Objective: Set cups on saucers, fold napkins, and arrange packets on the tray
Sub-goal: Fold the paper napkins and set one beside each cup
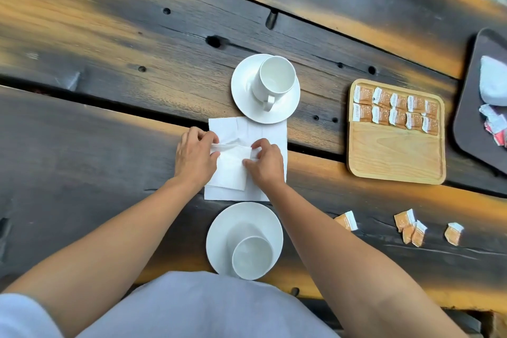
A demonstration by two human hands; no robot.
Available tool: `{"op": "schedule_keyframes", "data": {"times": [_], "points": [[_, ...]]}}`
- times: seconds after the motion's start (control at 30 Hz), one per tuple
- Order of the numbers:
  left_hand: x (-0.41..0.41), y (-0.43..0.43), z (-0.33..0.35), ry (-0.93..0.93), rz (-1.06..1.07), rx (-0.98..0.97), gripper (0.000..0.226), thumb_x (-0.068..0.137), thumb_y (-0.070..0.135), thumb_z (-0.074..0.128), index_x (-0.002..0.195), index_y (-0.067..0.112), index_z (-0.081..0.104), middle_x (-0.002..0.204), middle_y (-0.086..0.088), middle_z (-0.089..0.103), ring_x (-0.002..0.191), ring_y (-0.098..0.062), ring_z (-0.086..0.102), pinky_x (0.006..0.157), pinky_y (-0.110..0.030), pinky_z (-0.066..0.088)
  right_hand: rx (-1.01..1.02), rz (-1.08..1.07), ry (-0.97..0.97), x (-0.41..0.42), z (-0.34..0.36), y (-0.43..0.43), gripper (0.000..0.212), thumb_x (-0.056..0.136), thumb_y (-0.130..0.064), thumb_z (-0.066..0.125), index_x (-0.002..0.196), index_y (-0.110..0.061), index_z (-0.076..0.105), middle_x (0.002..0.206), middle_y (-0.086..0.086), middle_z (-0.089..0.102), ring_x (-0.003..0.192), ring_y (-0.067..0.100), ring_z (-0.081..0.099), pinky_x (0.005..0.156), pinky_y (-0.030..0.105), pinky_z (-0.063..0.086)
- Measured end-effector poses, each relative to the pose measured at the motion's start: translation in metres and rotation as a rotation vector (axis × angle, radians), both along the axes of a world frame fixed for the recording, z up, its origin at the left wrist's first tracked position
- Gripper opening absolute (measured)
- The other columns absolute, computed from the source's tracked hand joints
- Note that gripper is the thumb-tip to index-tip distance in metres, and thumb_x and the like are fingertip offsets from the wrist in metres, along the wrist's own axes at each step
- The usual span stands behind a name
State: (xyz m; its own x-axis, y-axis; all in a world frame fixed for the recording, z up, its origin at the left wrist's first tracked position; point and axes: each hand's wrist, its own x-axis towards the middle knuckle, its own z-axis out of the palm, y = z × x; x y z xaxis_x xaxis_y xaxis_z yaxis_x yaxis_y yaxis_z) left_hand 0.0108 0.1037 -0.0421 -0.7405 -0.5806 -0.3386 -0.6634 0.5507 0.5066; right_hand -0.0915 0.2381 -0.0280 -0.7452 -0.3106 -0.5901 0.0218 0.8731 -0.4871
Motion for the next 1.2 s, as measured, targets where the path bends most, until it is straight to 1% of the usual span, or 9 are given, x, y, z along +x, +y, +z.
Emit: {"op": "schedule_keyframes", "data": {"times": [0.13, 0.27, 0.53, 0.7, 0.83, 0.93, 1.03, 1.1, 1.2], "points": [[0.008, 0.001, 0.002, 0.030, -0.015, 0.028, 0.017, 0.087, 0.016, 0.067, 0.103, 0.018, 0.062, 0.108, 0.000, 0.056, 0.110, -0.023, 0.049, 0.088, -0.036, 0.042, 0.003, -0.010, -0.012, 0.009, -0.002, 0.006, 0.022, 0.083, -0.021, 0.067, 0.103, -0.017, 0.059, 0.105, 0.006, 0.054, 0.090, 0.022, 0.055, 0.076, 0.030, 0.043], [0.015, 0.006, 0.005, 0.077, 0.023, 0.029, 0.011, 0.090, 0.014, 0.066, 0.101, 0.015, 0.066, 0.103, -0.001, 0.062, 0.099, -0.025, 0.056, 0.077, -0.037, 0.049, -0.022, -0.093, -0.058, 0.013, -0.003, 0.010, 0.006, 0.085, -0.020, 0.066, 0.090, -0.017, 0.066, 0.085, 0.000, 0.061, 0.083, 0.018, 0.059, 0.061, 0.024, 0.039], [0.026, 0.008, 0.004, 0.042, 0.070, 0.037, 0.015, 0.088, 0.015, 0.069, 0.102, 0.015, 0.071, 0.096, 0.002, 0.059, 0.087, -0.020, 0.056, 0.075, -0.033, 0.048, -0.004, -0.171, -0.099, 0.018, -0.002, 0.005, 0.016, 0.080, -0.028, 0.075, 0.086, -0.018, 0.064, 0.100, 0.003, 0.068, 0.092, 0.021, 0.063, 0.075, 0.029, 0.048], [0.025, 0.007, 0.003, -0.031, 0.044, 0.063, 0.012, 0.088, 0.018, 0.070, 0.099, 0.017, 0.070, 0.093, 0.003, 0.051, 0.100, -0.021, 0.050, 0.079, -0.029, 0.040, 0.011, -0.132, -0.108, 0.019, -0.002, 0.002, 0.002, 0.081, -0.018, 0.071, 0.080, -0.018, 0.069, 0.090, 0.002, 0.069, 0.084, 0.020, 0.063, 0.068, 0.027, 0.047], [0.025, 0.008, 0.011, -0.058, 0.041, 0.061, 0.004, 0.090, 0.021, 0.068, 0.092, 0.017, 0.069, 0.099, 0.002, 0.053, 0.108, -0.021, 0.042, 0.086, -0.030, 0.040, -0.059, -0.136, -0.146, 0.017, 0.003, 0.005, 0.009, 0.080, -0.015, 0.070, 0.073, -0.022, 0.069, 0.070, -0.007, 0.062, 0.071, 0.012, 0.058, 0.056, 0.020, 0.040], [0.021, 0.005, 0.021, 0.107, 0.146, 0.306, 0.006, 0.089, 0.013, 0.069, 0.086, 0.014, 0.063, 0.091, 0.001, 0.064, 0.090, -0.018, 0.056, 0.077, -0.030, 0.043, -0.221, -0.260, -0.269, 0.010, 0.009, 0.006, 0.017, 0.081, -0.014, 0.070, 0.068, -0.023, 0.061, 0.077, -0.002, 0.065, 0.072, 0.014, 0.057, 0.066, 0.024, 0.043], [0.012, 0.002, 0.037, 0.290, 0.507, 0.876, 0.010, 0.089, 0.011, 0.070, 0.093, 0.011, 0.062, 0.089, -0.005, 0.072, 0.080, -0.018, 0.065, 0.073, -0.031, 0.052, -0.404, -0.436, -0.482, -0.006, 0.018, 0.008, 0.025, 0.085, -0.009, 0.066, 0.069, -0.021, 0.052, 0.078, 0.002, 0.063, 0.066, 0.019, 0.059, 0.062, 0.027, 0.047], [0.004, 0.001, 0.040, 0.222, 0.591, 1.096, 0.027, 0.088, 0.027, 0.072, 0.107, 0.008, 0.065, 0.102, -0.009, 0.075, 0.091, -0.022, 0.071, 0.078, -0.035, 0.057, -0.479, -0.516, -0.595, -0.017, 0.024, 0.012, 0.020, 0.088, -0.009, 0.068, 0.076, -0.018, 0.054, 0.079, 0.004, 0.066, 0.061, 0.019, 0.062, 0.056, 0.026, 0.050], [-0.011, 0.006, 0.039, 0.083, 0.591, 1.166, 0.037, 0.087, 0.039, 0.071, 0.107, 0.008, 0.068, 0.102, -0.006, 0.077, 0.090, -0.018, 0.073, 0.072, -0.031, 0.059, -0.517, -0.575, -0.679, -0.030, 0.028, 0.022, 0.013, 0.087, -0.013, 0.072, 0.094, -0.016, 0.062, 0.088, 0.007, 0.072, 0.071, 0.022, 0.067, 0.065, 0.031, 0.055]]}}
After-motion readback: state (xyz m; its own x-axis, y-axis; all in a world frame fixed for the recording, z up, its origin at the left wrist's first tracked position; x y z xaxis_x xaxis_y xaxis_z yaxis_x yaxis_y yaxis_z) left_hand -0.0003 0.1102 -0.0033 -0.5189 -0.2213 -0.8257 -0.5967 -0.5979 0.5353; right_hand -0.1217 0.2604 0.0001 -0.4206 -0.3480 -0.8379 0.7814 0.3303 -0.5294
